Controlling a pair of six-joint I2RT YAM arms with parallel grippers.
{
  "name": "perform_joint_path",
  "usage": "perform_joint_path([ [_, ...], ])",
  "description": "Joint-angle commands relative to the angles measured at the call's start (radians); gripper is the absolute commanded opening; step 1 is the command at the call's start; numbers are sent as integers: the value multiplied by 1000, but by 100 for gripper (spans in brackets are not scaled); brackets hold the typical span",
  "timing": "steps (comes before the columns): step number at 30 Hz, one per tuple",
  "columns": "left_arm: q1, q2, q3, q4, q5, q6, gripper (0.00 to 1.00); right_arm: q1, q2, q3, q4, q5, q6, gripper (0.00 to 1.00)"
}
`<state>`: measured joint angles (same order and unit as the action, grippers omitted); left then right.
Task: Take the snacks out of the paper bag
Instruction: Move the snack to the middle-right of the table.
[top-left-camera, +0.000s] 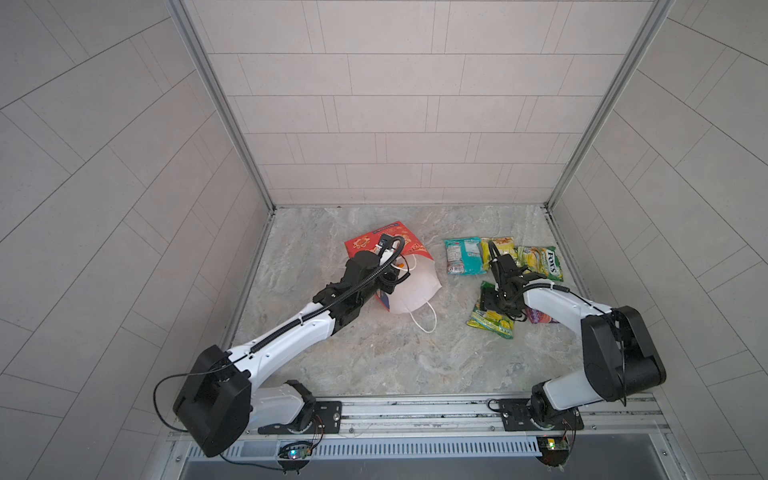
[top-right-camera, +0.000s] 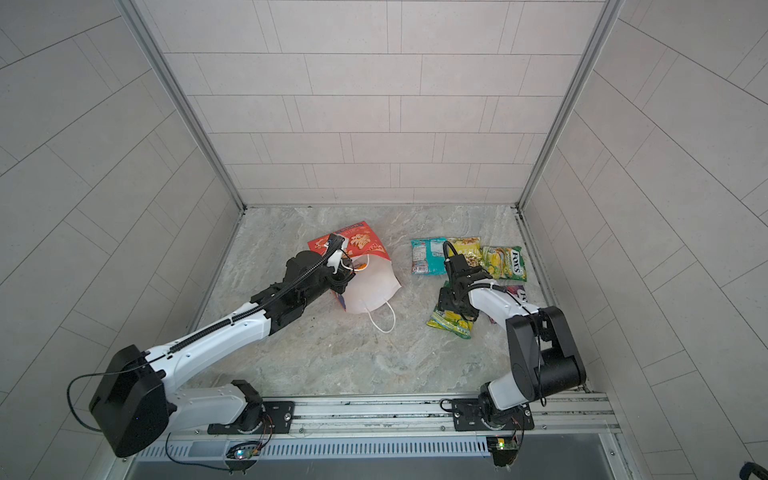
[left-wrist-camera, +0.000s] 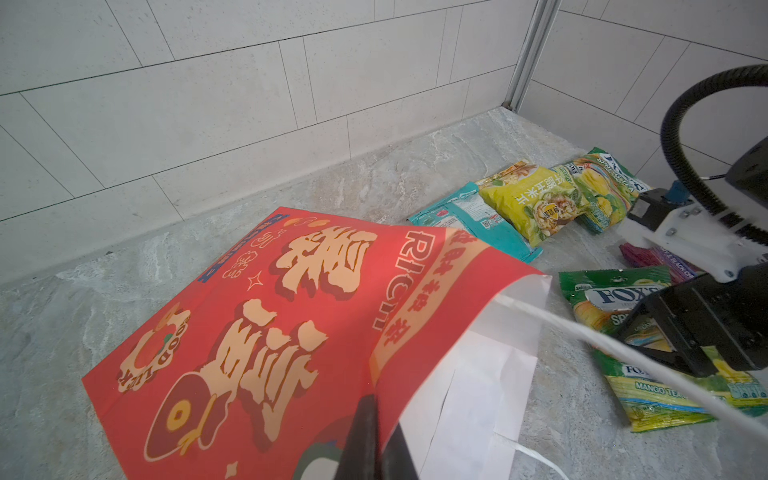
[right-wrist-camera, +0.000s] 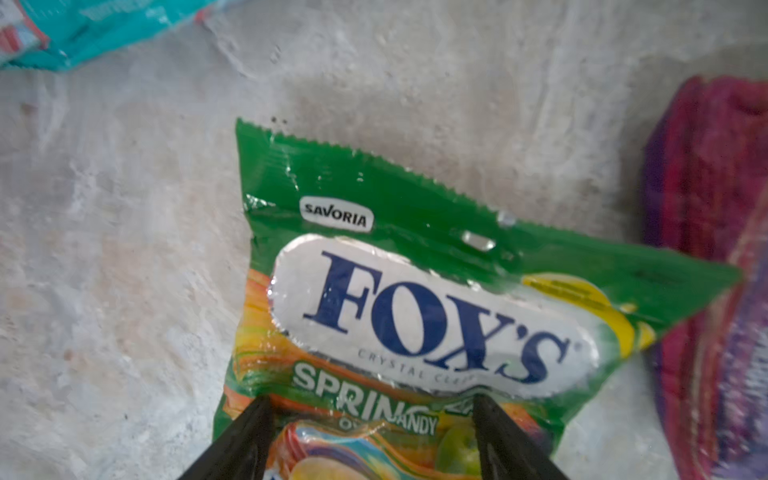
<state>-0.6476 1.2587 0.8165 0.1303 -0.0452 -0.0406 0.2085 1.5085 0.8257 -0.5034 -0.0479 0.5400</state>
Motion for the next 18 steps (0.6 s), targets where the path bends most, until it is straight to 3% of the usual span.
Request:
perform_joint_path([
  [1, 6, 0, 7, 16, -8, -4, 0, 6, 51, 28, 78, -55, 8, 75],
  [8, 5, -9, 6, 11, -13, -2, 0, 15, 107, 126, 10, -39, -87, 75],
  [15, 6, -5, -1, 23, -18, -3, 0, 62, -58, 138, -63, 62, -157, 76],
  [18, 6, -11, -7, 33, -24, -9, 0, 134, -137, 110, -31, 26, -179, 61],
])
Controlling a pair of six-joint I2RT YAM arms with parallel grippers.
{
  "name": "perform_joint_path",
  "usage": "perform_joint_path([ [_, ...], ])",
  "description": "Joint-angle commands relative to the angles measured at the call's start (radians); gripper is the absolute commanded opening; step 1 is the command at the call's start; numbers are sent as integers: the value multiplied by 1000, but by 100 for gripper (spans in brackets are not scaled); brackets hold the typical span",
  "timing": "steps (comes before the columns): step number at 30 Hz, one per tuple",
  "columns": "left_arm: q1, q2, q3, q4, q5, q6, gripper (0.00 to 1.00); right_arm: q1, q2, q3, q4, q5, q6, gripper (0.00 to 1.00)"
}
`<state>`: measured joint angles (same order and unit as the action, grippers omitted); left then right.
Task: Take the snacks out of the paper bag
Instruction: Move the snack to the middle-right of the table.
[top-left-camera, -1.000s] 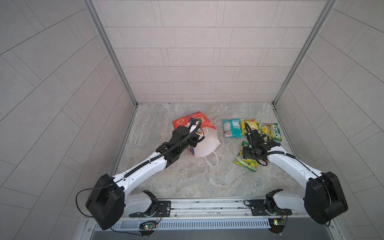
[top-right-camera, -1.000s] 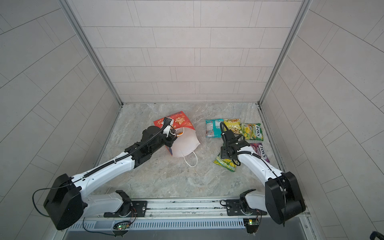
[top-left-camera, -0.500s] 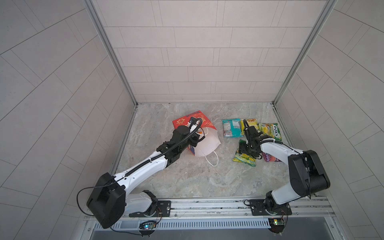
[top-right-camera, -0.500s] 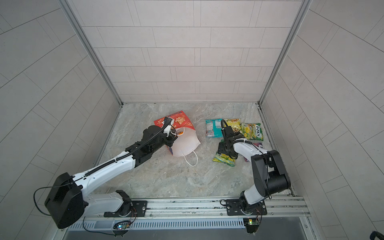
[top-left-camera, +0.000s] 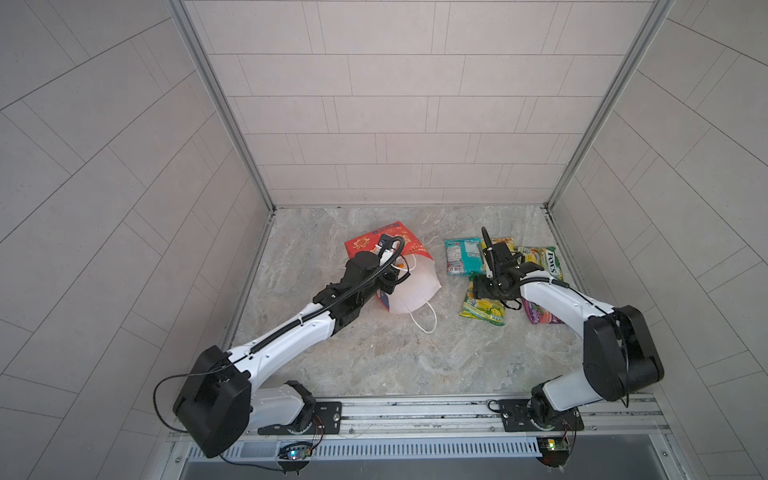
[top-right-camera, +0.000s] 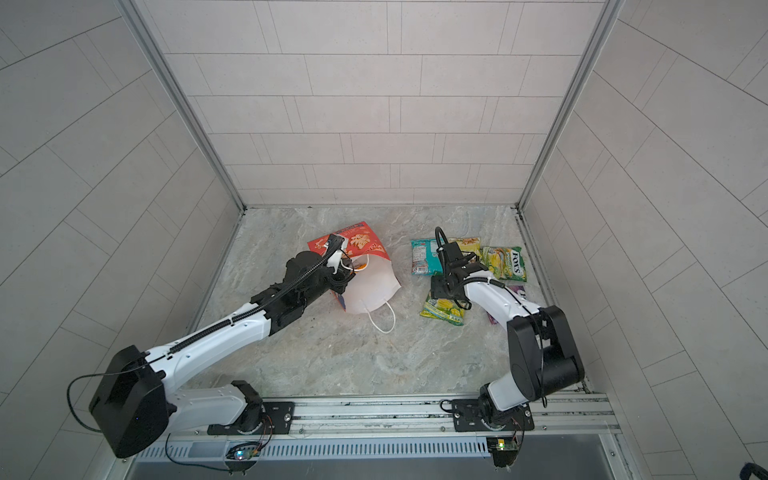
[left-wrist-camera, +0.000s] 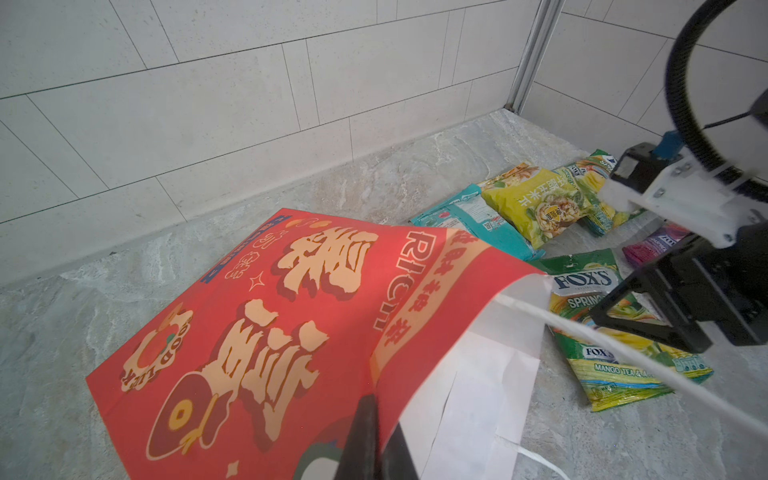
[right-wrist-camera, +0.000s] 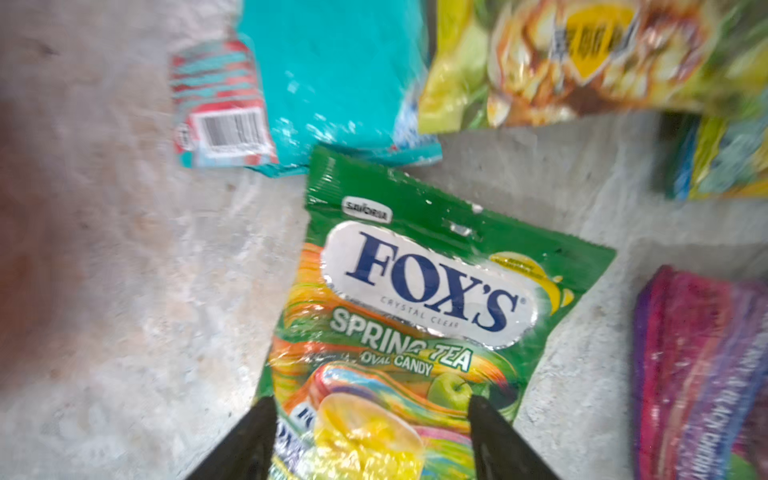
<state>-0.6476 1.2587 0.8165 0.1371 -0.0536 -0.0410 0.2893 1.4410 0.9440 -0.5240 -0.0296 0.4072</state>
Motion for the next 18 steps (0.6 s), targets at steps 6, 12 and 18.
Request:
perform_joint_path([
  [6, 5, -25, -20, 38, -31, -16, 0, 156, -66, -116, 154, -109, -27, 11],
  [12, 5, -25, -23, 40, -22, -23, 0, 178, 90, -40, 128, -65, 0, 3],
  [18, 6, -31, -21, 28, -32, -13, 0, 198, 192, 8, 107, -13, 7, 0],
])
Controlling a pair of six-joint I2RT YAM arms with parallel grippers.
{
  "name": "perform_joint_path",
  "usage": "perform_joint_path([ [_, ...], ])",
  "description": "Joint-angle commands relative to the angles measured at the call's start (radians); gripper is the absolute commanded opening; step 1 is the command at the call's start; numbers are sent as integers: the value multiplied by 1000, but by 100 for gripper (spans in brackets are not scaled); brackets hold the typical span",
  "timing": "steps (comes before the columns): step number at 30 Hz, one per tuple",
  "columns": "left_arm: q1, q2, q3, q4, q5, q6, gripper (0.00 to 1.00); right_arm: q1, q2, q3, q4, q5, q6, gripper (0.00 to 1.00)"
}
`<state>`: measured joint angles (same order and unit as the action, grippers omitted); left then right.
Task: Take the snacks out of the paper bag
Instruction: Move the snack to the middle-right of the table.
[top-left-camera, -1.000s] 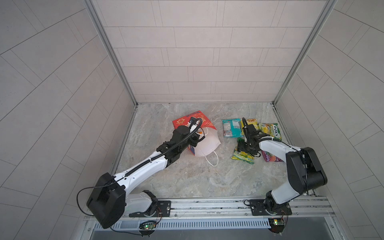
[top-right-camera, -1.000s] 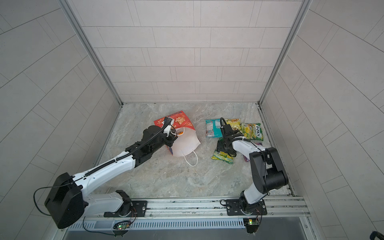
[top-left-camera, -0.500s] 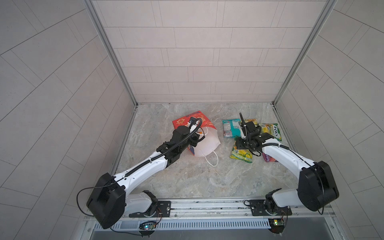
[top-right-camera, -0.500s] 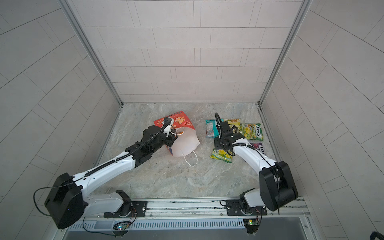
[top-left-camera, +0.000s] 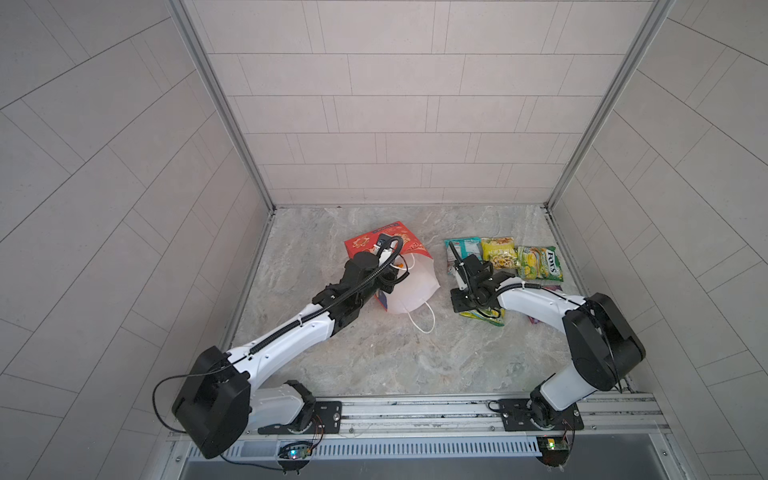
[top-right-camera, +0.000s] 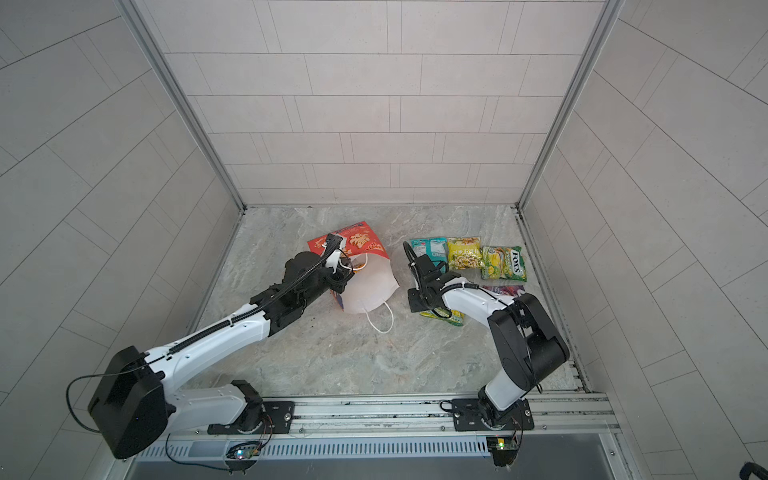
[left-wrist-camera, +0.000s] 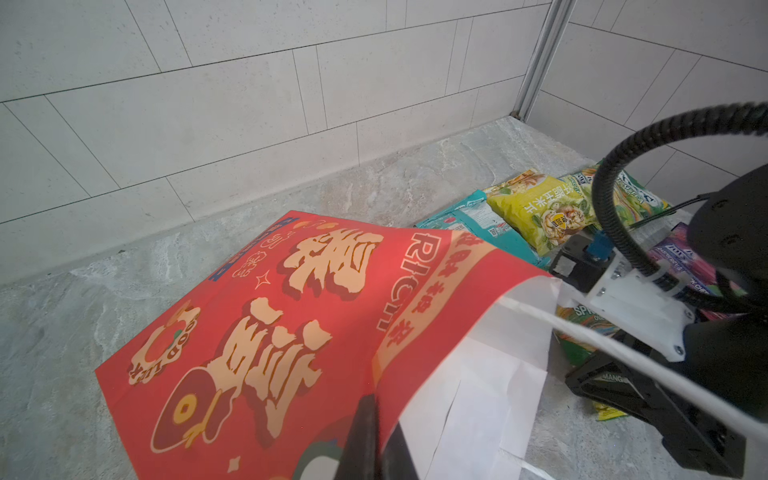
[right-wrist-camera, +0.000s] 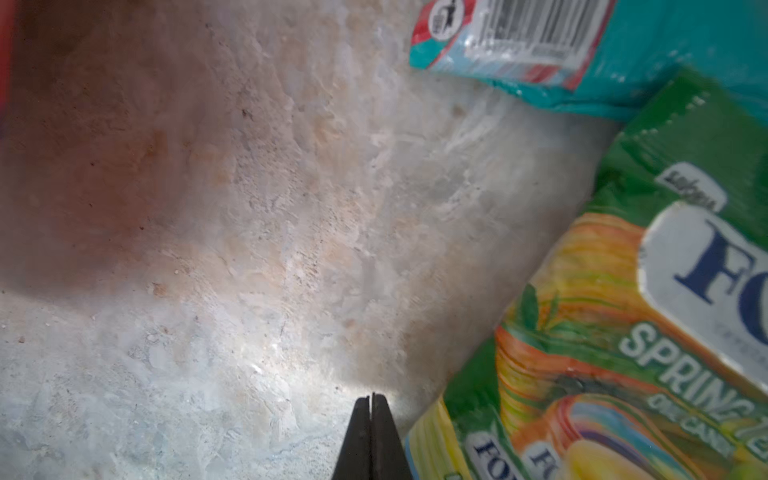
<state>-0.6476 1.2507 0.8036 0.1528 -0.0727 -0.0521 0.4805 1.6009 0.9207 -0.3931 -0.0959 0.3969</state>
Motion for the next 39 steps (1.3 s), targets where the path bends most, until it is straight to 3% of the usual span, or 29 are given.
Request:
perform_joint_path([
  [1, 5, -24, -9, 11, -15, -3, 0, 5, 46, 42, -44, 74, 29, 0],
  [7, 6, -29, -12, 8, -16, -1, 0, -55, 70, 24, -67, 96, 99, 0],
  [25, 5, -14, -4, 19, -2, 1, 0, -140, -47, -50, -103, 116, 108, 0],
  [39, 6, -22, -5, 13, -4, 1, 0, -166, 41, 39, -48, 111, 140, 5],
])
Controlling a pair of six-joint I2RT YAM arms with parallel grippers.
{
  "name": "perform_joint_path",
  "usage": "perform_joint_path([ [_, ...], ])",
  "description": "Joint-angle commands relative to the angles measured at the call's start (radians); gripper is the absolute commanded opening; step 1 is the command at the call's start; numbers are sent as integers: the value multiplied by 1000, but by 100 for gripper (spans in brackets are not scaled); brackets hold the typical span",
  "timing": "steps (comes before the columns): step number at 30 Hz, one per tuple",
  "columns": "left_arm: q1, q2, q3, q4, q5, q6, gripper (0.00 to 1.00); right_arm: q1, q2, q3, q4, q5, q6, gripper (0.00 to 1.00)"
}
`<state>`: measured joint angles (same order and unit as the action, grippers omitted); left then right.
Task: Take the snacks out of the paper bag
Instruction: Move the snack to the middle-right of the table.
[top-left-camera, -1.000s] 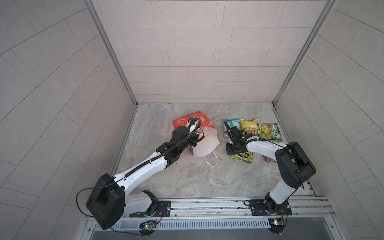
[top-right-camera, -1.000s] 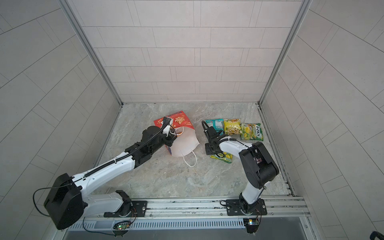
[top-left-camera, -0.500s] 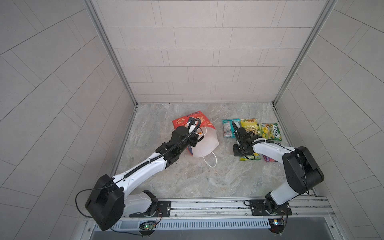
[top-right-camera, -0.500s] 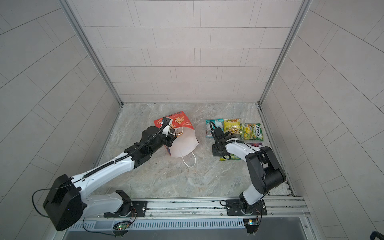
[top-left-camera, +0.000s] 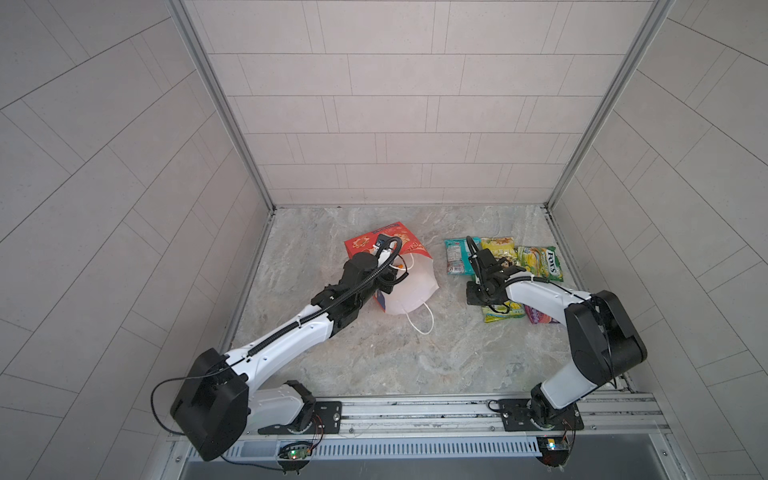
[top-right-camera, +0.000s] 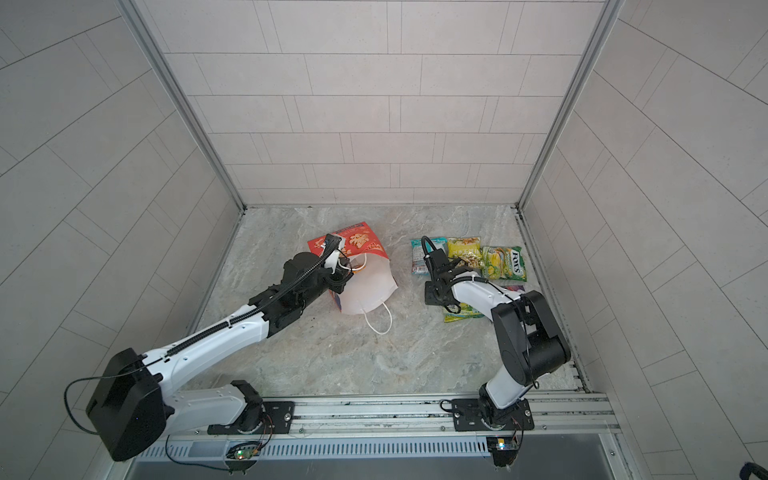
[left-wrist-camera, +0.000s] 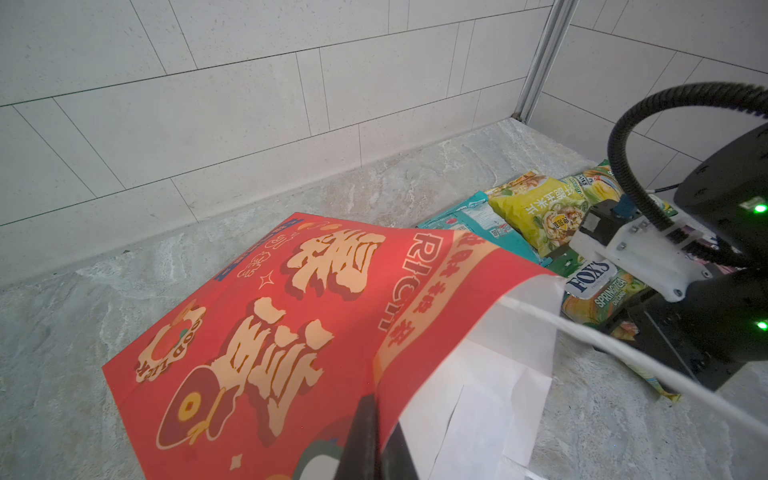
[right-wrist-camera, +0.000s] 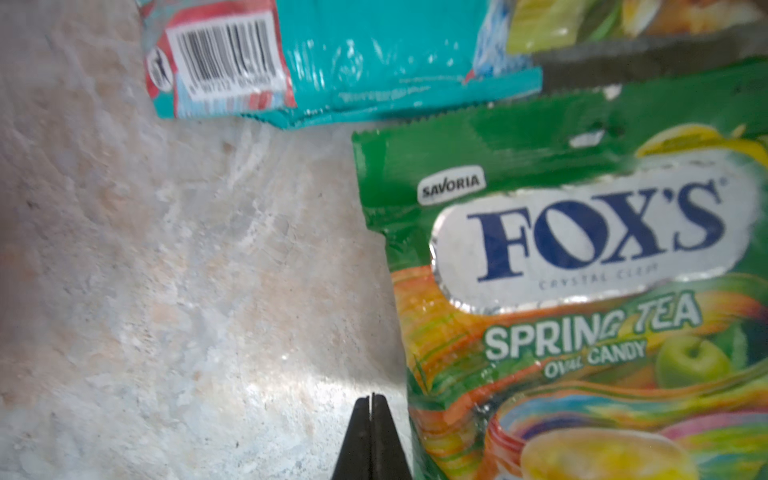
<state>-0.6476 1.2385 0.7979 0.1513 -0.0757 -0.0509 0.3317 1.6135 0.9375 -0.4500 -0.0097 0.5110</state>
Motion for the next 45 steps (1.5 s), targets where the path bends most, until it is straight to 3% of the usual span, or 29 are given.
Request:
perform_joint_path([
  [1, 6, -10, 1, 14, -1, 0, 0, -27, 40, 25, 15, 16, 31, 5],
  [9, 5, -14, 1, 8, -4, 4, 0, -78, 49, 15, 36, 17, 49, 5],
  [16, 5, -11, 1, 10, -5, 2, 0, -76, -1, 18, 8, -13, 18, 13],
  [29, 6, -18, 2, 8, -2, -2, 0, -87, -106, -112, -39, 24, 9, 15],
  [35, 6, -25, 13, -10, 23, -4, 0, -90, -192, -102, -17, -73, -15, 17],
  [40, 6, -23, 23, -16, 58, -3, 0, -44, -358, -109, 62, -200, 21, 19],
  [45, 6, 0, 48, -40, 93, -7, 0, 107, -504, -195, 305, -180, 69, 21],
])
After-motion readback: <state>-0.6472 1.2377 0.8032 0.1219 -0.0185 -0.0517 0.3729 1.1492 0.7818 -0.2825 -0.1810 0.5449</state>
